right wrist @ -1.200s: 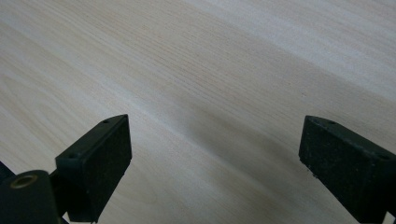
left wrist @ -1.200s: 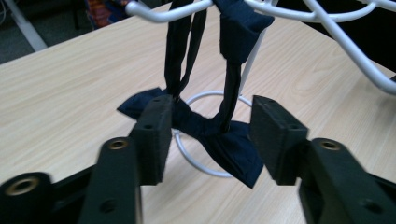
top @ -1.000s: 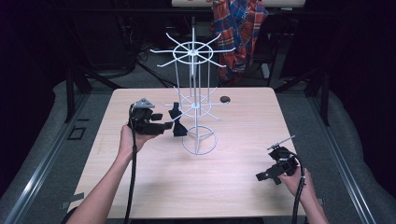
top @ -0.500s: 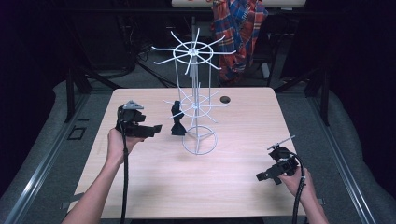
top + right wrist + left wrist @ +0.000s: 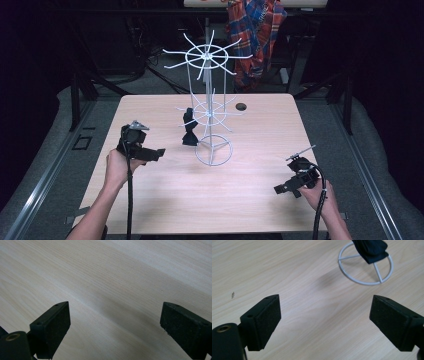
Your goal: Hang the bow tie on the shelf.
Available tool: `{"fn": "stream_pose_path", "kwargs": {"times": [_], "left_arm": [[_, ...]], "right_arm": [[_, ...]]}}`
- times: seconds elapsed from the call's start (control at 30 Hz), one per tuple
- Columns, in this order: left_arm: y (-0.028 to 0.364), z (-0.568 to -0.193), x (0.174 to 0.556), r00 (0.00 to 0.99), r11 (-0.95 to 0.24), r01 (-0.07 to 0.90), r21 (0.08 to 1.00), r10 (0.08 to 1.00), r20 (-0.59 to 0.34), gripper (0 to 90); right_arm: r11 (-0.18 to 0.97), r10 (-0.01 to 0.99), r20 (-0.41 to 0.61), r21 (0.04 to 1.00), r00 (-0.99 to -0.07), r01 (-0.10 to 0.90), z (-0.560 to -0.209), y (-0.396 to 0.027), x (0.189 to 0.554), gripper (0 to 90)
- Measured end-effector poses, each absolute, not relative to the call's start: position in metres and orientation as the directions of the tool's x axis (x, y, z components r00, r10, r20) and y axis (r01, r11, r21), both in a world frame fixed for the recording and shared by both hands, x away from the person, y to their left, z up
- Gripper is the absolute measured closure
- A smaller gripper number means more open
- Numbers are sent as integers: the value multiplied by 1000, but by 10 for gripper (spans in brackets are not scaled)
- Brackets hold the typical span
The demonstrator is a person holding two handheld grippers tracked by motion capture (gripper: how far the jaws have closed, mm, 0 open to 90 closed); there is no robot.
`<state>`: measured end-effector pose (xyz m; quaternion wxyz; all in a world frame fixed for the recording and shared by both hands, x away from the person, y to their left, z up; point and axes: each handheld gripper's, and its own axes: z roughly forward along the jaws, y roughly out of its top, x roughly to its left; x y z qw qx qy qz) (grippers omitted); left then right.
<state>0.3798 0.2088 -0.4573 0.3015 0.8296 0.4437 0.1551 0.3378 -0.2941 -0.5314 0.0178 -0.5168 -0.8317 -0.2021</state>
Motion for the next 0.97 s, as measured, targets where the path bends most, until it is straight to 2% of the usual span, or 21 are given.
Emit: {"fn": "stream_pose_path", "kwargs": {"times": [0.13,0.2,0.37,0.53,0.63,0.8,0.97], "left_arm": [[211,-459,373,559,-442,649,620,829,5,83],[212,-462,370,554,-442,659,609,833,5,71],[211,-477,367,569,-489,713,503,822,-6,3],[207,-493,358,585,-537,727,428,811,22,2],[207,-497,355,588,-540,734,412,809,12,2],[206,-515,362,610,-578,756,309,792,-12,2],[211,-517,369,611,-575,754,317,792,-18,2]], "right_arm": [[425,840,227,289,-493,858,-529,-296,340,90],[382,853,241,317,-463,868,-531,-294,338,90],[382,853,241,318,-463,868,-531,-294,338,90],[402,845,239,304,-478,863,-530,-295,339,90],[401,843,245,305,-478,864,-530,-295,339,91],[378,849,253,319,-463,869,-531,-293,338,91],[401,841,250,306,-479,863,-530,-294,340,92]]}}
